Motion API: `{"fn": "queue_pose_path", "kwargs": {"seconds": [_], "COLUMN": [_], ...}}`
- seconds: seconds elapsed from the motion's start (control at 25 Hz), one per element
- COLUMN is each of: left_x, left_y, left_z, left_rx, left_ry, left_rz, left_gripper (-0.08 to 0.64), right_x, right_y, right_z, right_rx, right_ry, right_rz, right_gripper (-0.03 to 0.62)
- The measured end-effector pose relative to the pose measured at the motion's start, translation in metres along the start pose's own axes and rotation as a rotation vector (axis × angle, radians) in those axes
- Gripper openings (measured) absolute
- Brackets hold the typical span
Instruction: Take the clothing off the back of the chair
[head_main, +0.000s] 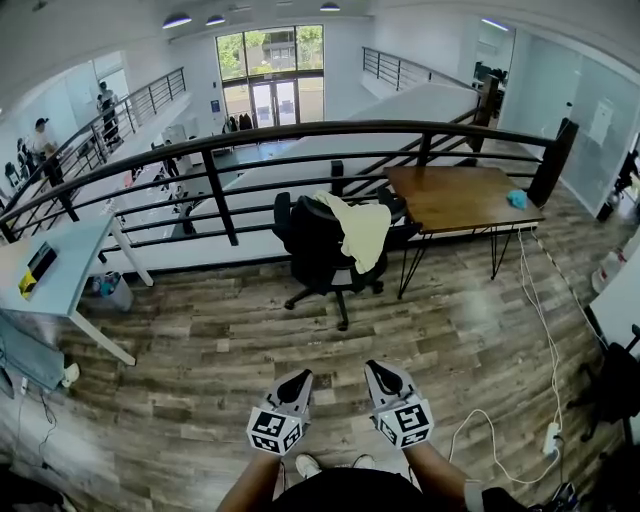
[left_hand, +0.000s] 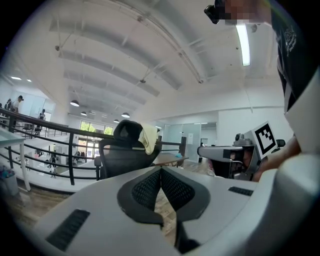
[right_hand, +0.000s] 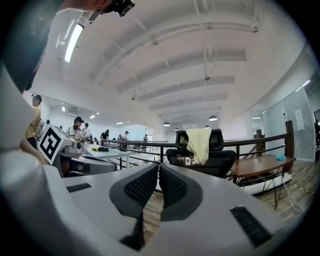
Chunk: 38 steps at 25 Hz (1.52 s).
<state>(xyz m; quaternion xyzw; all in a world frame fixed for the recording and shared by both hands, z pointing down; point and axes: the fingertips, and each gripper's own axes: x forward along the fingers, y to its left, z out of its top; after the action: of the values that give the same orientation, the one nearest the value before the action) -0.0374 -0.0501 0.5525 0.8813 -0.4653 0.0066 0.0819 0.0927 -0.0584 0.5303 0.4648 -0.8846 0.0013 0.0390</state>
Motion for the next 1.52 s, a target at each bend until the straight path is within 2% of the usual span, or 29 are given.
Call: {"fn": "queue_pose_path", "kwargs": {"seconds": [0.24,0.8,1.04,1.52], "left_x": [-0.008,-0.034,-0.035,-0.011], "left_y": [0.014,0.047,0.052,0.063], "left_z": [0.005,0.000,0.002,-0.001], "left_rx": [-0.015,-0.013,-0.006,0.001], "left_ry": [-0.022,0.002,0.002,0.020], "left_rz": [0.014,-0.034,-0.055,-0.059], "left_gripper": [0.012,0.012,0.012,0.012], "right_x": [0.012,0.028,0.024,0.051], "right_y": [0.020,0.023,0.010,-0.001], "right_z": [0.009,0.010,0.010,0.008], "right_rx": [-0.041,0.009,0.033,0.031], "right_ry": [0.000,-0.005,-0.010,-0.023], "right_rz": [0.049,-0.055,-0.103,-0.066], "right_gripper": [0.023,0.023,0.023,0.023]}}
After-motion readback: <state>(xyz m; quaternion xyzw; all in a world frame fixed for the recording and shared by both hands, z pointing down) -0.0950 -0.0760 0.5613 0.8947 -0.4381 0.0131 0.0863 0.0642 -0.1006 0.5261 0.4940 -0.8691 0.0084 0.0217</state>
